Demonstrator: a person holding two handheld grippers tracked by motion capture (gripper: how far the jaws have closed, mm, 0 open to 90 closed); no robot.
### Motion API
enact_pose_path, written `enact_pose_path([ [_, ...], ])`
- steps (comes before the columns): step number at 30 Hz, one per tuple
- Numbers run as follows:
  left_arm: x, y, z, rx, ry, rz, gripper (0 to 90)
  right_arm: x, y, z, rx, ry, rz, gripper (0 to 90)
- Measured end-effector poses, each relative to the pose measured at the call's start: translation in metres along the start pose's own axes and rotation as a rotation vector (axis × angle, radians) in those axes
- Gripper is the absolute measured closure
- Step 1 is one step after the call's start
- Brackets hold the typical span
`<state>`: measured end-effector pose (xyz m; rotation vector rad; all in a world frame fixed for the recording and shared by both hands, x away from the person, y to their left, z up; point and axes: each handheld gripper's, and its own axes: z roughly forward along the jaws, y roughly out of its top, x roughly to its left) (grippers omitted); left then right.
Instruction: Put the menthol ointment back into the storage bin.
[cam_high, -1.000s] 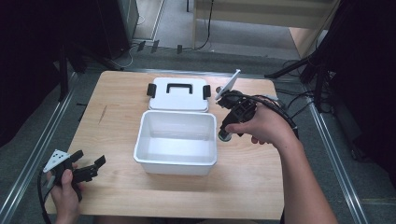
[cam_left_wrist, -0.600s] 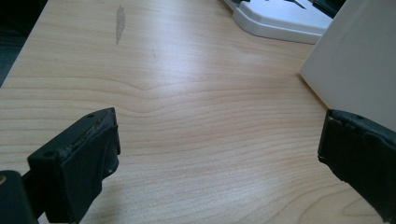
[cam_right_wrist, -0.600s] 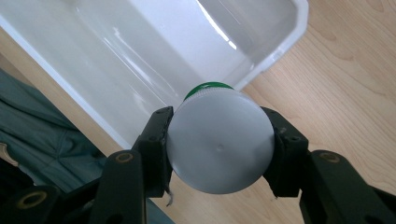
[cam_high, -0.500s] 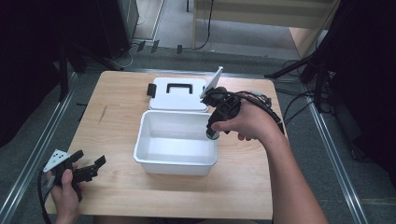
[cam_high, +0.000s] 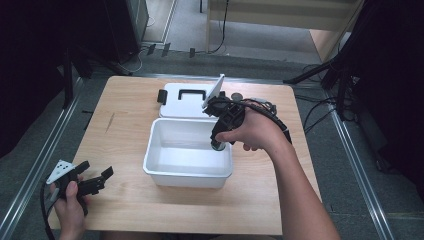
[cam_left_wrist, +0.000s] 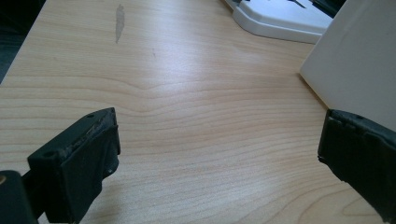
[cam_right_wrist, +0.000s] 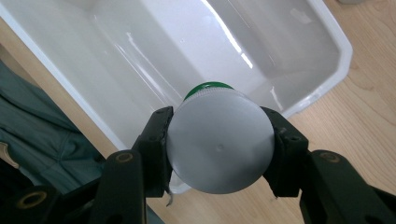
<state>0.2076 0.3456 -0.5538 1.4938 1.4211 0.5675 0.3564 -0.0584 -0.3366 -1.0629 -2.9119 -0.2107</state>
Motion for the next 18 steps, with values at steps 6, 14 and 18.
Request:
enact_pose_path([
  [6, 0.0, 0.0, 0.0, 0.002, 0.0, -0.001, 0.0, 0.005, 0.006, 0.008, 0.008, 0.003, -0.018, 51.6],
  [14, 0.0, 0.0, 0.0, -0.004, -0.003, -0.001, 0.0, 0.007, 0.01, 0.023, 0.019, -0.004, -0.032, 51.6],
  [18, 0.0, 0.0, 0.0, -0.003, -0.003, 0.0, 0.0, 0.008, 0.011, 0.034, 0.027, -0.003, -0.045, 51.5],
])
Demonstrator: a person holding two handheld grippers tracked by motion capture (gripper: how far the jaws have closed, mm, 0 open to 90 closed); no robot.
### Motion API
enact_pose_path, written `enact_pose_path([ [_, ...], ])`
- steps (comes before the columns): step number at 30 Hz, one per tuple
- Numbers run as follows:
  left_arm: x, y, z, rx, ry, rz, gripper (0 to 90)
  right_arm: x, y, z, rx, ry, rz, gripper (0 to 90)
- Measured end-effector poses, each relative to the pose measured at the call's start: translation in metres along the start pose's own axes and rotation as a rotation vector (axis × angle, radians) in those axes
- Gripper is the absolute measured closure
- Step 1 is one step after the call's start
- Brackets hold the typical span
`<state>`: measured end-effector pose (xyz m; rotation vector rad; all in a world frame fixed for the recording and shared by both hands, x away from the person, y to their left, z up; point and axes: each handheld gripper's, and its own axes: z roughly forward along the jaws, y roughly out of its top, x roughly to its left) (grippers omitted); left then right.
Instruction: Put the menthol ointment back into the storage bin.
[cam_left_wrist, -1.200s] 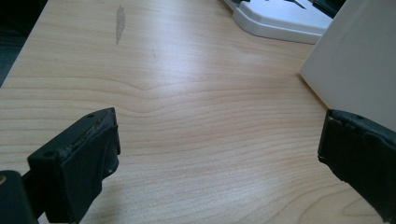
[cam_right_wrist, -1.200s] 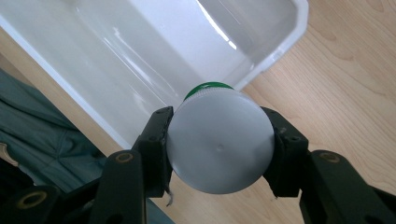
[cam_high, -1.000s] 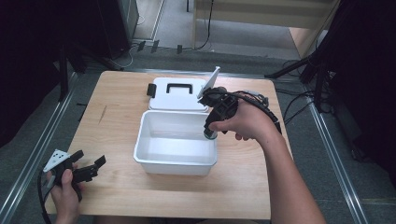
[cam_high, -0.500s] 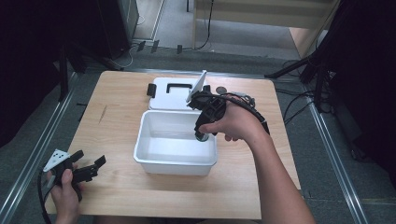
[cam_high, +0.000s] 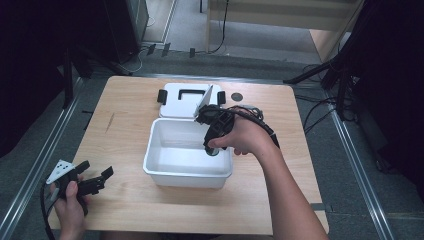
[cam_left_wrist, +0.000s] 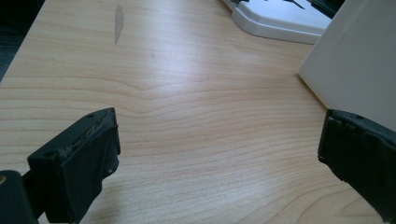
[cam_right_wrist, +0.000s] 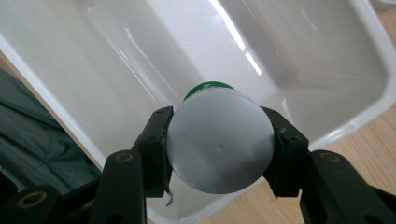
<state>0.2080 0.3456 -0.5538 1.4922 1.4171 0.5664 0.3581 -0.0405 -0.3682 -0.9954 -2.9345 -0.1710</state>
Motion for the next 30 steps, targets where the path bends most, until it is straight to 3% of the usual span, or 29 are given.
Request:
enact_pose_path([
  [30, 0.0, 0.0, 0.0, 0.005, -0.003, 0.001, 0.0, -0.003, 0.008, 0.062, 0.013, -0.002, -0.036, 51.5],
])
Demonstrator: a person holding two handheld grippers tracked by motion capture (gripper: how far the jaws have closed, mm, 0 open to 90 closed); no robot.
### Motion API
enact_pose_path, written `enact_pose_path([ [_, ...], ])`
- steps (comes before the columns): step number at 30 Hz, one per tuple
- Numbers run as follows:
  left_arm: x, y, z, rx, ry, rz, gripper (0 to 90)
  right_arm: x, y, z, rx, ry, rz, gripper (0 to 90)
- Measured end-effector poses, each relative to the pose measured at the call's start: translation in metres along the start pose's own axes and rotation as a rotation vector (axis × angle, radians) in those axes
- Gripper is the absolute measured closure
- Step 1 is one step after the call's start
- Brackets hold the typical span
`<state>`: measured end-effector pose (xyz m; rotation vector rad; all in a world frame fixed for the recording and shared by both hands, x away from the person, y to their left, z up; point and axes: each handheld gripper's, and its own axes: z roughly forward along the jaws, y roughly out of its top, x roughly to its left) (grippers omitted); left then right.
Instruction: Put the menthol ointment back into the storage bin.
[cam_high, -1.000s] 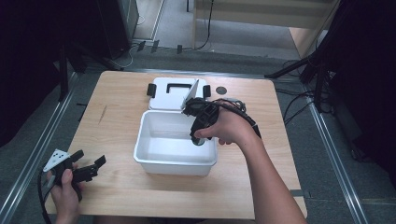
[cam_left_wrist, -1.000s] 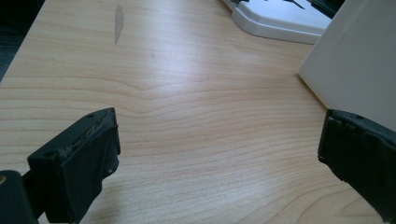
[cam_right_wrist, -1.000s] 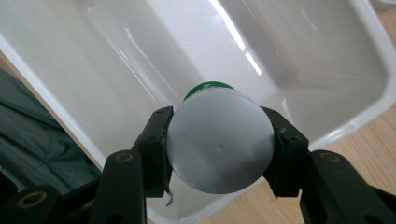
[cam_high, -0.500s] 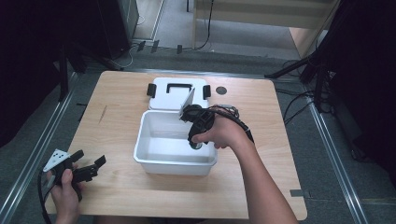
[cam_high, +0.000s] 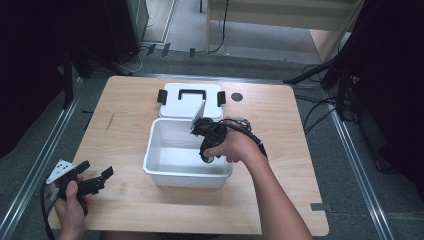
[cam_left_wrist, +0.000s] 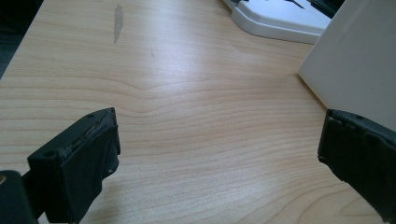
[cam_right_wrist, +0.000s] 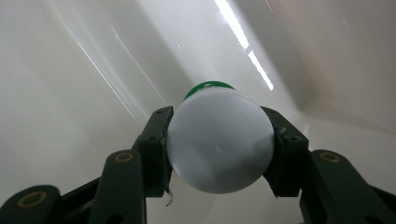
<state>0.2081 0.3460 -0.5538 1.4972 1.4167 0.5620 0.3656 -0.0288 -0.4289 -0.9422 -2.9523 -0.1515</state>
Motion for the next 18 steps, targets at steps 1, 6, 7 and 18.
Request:
enact_pose_path([
  [1, 0.0, 0.0, 0.0, -0.001, 0.0, 0.0, 0.0, -0.001, 0.0, 0.003, 0.004, -0.003, 0.0, 51.5],
  [6, 0.0, 0.0, 0.0, 0.001, 0.0, 0.0, 0.0, -0.002, -0.001, 0.009, 0.006, 0.0, -0.004, 51.5],
  [7, 0.0, 0.0, 0.0, 0.001, 0.001, 0.0, 0.0, -0.002, -0.001, 0.01, 0.01, 0.0, -0.003, 51.5],
  [18, 0.0, 0.0, 0.0, 0.002, 0.0, 0.0, 0.0, -0.002, -0.002, 0.024, 0.025, 0.006, -0.005, 51.5],
])
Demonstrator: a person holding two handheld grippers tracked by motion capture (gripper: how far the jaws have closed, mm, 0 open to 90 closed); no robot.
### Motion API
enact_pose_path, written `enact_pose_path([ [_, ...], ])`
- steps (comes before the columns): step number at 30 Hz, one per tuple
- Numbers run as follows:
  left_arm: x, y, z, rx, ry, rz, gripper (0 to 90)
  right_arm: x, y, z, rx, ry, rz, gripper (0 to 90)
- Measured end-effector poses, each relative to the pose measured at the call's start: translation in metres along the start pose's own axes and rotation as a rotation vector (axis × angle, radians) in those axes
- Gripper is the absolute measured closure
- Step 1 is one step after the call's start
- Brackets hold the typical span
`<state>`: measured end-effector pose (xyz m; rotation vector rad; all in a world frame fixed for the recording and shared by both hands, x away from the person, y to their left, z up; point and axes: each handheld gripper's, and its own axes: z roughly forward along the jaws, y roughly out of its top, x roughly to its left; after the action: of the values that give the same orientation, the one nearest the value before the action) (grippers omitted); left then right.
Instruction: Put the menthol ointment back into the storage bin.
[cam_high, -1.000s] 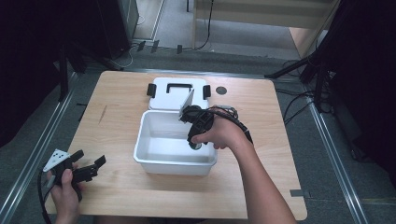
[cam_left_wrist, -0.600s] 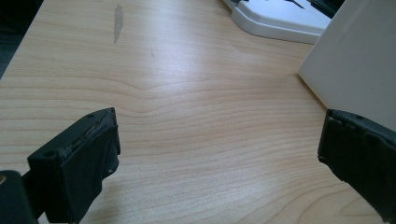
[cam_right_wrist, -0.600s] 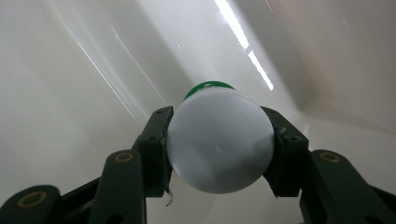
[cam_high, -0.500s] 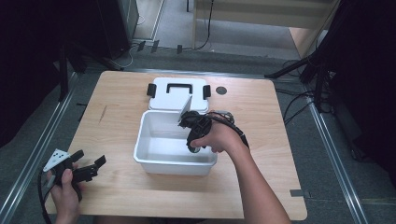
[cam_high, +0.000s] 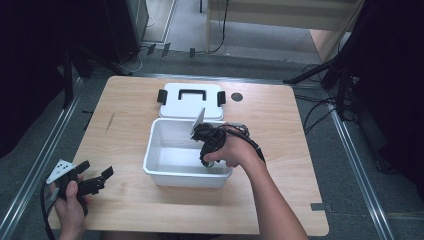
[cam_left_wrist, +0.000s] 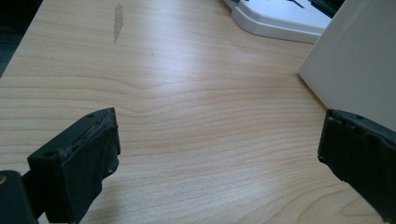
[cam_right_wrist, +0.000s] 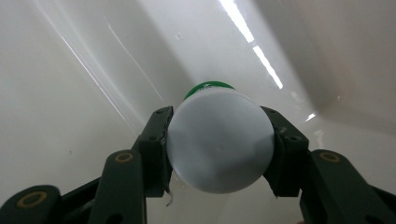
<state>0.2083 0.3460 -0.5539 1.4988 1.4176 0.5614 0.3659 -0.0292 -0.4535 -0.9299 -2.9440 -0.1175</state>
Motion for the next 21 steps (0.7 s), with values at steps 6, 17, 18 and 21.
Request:
enact_pose_path([
  [6, 0.0, 0.0, 0.0, 0.001, -0.001, 0.001, 0.0, 0.002, 0.001, 0.006, 0.01, -0.006, -0.026, 51.5],
  [17, 0.0, 0.0, 0.0, 0.002, -0.001, 0.0, 0.0, 0.005, 0.003, 0.014, 0.06, -0.031, -0.057, 51.5],
  [18, 0.0, 0.0, 0.0, 0.002, -0.001, 0.0, 0.0, 0.005, 0.003, 0.014, 0.06, -0.031, -0.057, 51.5],
  [21, 0.0, 0.0, 0.0, 0.002, -0.001, 0.0, 0.0, 0.006, 0.004, 0.017, 0.095, -0.046, -0.058, 51.5],
])
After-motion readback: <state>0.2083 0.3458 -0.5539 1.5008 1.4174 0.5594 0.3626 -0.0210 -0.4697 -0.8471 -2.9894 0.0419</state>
